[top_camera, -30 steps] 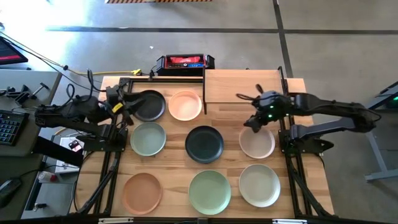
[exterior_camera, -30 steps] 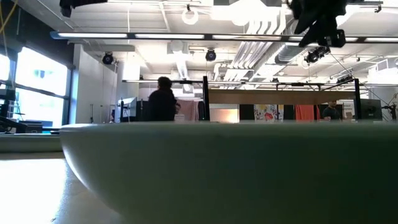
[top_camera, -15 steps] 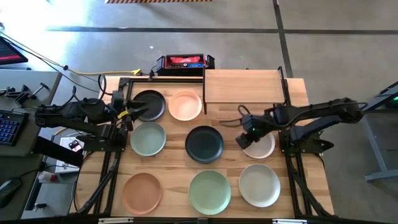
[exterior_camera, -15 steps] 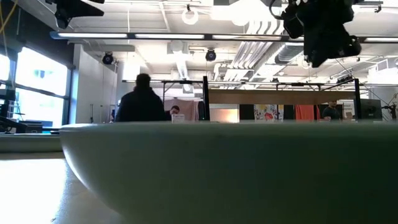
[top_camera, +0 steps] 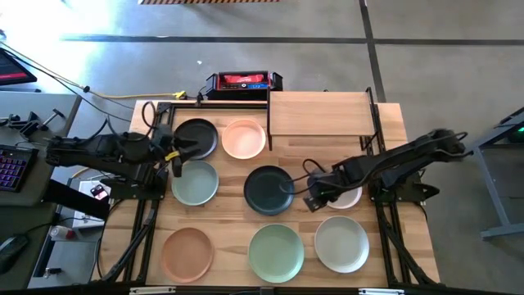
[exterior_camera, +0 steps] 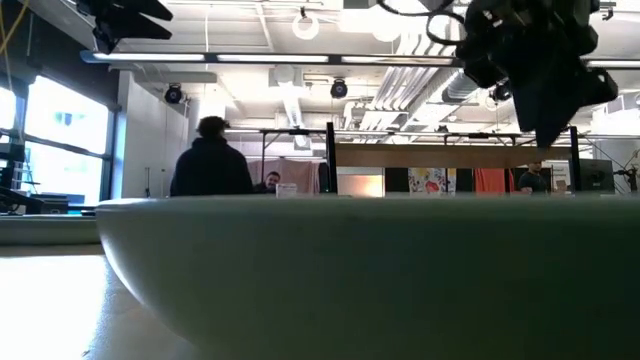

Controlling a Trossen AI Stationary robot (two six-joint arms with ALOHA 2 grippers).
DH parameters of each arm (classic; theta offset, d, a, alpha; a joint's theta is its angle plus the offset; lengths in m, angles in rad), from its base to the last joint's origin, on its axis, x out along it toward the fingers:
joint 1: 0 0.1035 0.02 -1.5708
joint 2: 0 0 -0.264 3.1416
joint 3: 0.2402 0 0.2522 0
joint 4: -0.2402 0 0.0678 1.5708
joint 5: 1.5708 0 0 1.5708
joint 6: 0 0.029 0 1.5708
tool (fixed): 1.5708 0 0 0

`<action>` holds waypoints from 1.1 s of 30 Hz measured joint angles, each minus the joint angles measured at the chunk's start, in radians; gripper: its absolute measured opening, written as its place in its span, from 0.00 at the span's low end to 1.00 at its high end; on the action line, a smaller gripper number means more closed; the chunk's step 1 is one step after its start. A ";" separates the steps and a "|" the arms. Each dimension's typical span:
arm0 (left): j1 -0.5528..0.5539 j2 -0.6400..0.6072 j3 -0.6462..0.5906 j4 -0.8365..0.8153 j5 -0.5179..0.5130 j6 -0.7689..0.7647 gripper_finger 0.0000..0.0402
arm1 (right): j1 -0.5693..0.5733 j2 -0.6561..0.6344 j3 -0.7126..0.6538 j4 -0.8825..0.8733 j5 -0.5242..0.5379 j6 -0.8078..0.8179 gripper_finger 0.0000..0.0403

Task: Place and stack plates onto a shelf
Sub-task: Put the white plate on the shelf

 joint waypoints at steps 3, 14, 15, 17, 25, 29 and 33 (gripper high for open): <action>0.000 0.022 0.000 0.000 0.000 0.000 0.37 | 0.000 0.045 0.000 -0.003 0.024 -0.002 0.31; 0.000 0.057 0.000 0.002 0.000 0.000 0.37 | 0.000 0.168 0.000 -0.130 0.147 -0.006 0.31; 0.000 0.057 0.000 0.003 -0.001 -0.001 0.37 | 0.000 0.176 0.000 -0.127 0.147 -0.010 0.31; 0.000 0.057 0.000 0.006 -0.001 -0.001 0.37 | 0.000 0.191 0.000 -0.123 0.146 -0.011 0.31; 0.000 0.057 0.000 0.006 -0.031 -0.002 0.37 | 0.000 0.255 0.000 -0.067 0.129 -0.038 0.31; 0.000 0.057 0.000 0.006 -0.031 -0.002 0.37 | 0.000 0.280 0.000 -0.067 0.129 -0.038 0.31; 0.000 0.057 0.000 0.006 -0.035 -0.001 0.37 | 0.000 0.303 0.000 -0.058 0.129 -0.038 0.31</action>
